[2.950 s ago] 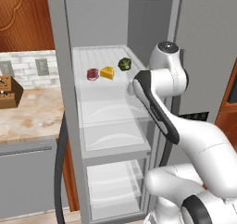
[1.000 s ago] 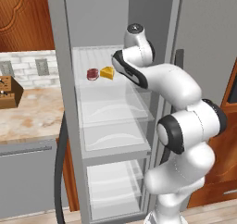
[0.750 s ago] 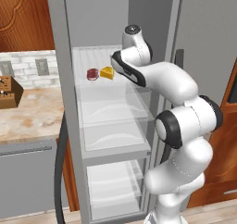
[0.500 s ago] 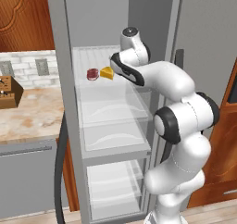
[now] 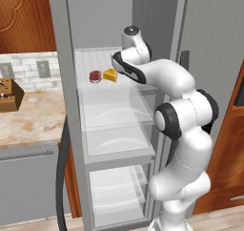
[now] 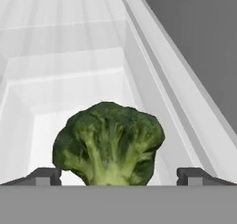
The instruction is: Take the cheese, steak, and broccoli from the fridge and place them on the plate on the dining counter to create an appetizer plate.
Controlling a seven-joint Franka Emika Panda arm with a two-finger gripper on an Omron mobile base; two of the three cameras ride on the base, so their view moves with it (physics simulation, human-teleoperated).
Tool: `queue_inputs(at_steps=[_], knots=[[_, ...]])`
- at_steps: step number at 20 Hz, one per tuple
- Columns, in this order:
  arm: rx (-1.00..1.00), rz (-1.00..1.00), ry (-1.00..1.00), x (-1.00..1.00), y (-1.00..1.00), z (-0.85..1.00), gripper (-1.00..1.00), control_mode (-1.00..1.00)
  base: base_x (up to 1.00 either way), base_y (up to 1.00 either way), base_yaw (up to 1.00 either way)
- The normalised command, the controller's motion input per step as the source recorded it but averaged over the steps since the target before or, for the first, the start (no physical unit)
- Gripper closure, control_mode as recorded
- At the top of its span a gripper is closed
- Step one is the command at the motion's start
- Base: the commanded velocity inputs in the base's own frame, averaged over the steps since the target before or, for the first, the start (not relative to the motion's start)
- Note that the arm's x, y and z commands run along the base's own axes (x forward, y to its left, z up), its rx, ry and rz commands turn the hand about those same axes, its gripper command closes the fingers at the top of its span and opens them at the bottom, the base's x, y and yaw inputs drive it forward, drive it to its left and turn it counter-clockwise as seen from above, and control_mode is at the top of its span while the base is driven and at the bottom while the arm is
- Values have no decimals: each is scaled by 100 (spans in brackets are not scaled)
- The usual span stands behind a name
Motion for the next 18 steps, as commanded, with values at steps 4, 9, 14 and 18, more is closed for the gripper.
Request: queue_inputs(at_steps=[4, 9, 14, 18], knots=[[0, 0, 1, 6, 0, -23, 100, -100, 0, 0, 0], [0, -1, 1, -3, 0, -31, 100, -100, 0, 0, 0], [5, -3, -1, -63, -3, -24, 100, -100, 0, 0, 0], [8, 0, -19, -100, -9, 0, 100, -100, 0, 0, 0]])
